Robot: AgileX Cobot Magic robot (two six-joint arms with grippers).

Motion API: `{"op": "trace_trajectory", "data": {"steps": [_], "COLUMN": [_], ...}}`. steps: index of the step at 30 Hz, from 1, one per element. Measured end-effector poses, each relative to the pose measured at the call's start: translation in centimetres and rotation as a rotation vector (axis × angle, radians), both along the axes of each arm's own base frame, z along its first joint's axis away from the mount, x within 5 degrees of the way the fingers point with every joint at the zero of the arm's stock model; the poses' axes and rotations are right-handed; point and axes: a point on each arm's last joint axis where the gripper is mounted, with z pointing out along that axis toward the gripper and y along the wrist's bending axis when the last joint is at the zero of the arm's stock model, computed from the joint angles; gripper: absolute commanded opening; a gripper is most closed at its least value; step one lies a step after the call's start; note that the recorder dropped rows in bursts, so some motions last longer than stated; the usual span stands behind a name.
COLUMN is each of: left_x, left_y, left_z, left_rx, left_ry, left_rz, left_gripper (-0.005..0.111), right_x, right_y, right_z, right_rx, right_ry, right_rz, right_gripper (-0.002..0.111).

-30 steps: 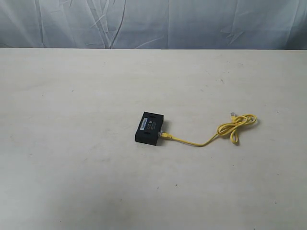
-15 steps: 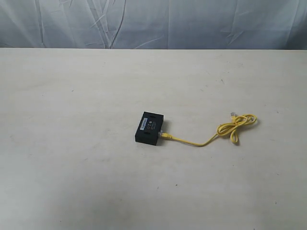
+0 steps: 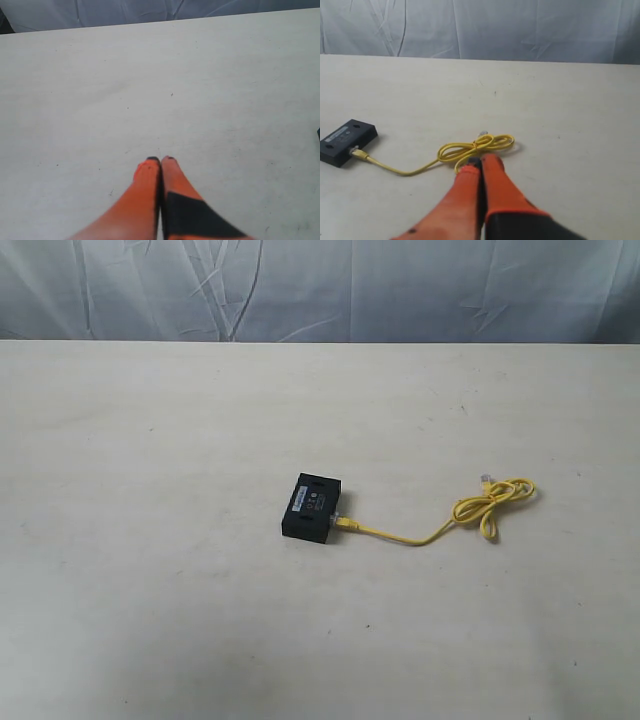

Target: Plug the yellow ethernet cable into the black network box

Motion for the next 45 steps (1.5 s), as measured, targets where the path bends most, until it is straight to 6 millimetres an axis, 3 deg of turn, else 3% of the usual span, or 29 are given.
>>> {"op": "trace_trajectory", "data": {"steps": [6, 18, 45], "left_x": [0.0, 0.0, 0.0], "left_y": [0.0, 0.0, 0.0], "left_z": [0.0, 0.0, 0.0], "left_rx": [0.000, 0.000, 0.000], "left_ry": [0.000, 0.000, 0.000], "left_rz": [0.000, 0.000, 0.000], "left_gripper": [0.000, 0.000, 0.000], "right_x": [0.3, 0.4, 0.4], "right_y": [0.0, -0.5, -0.5], "right_z": [-1.9, -1.7, -1.7], "right_rx": [-0.006, -0.003, -0.001], "right_ry": [0.029, 0.007, 0.007], "right_rz": [-0.002, -0.097, -0.099], "right_gripper": [0.000, 0.000, 0.000]}}
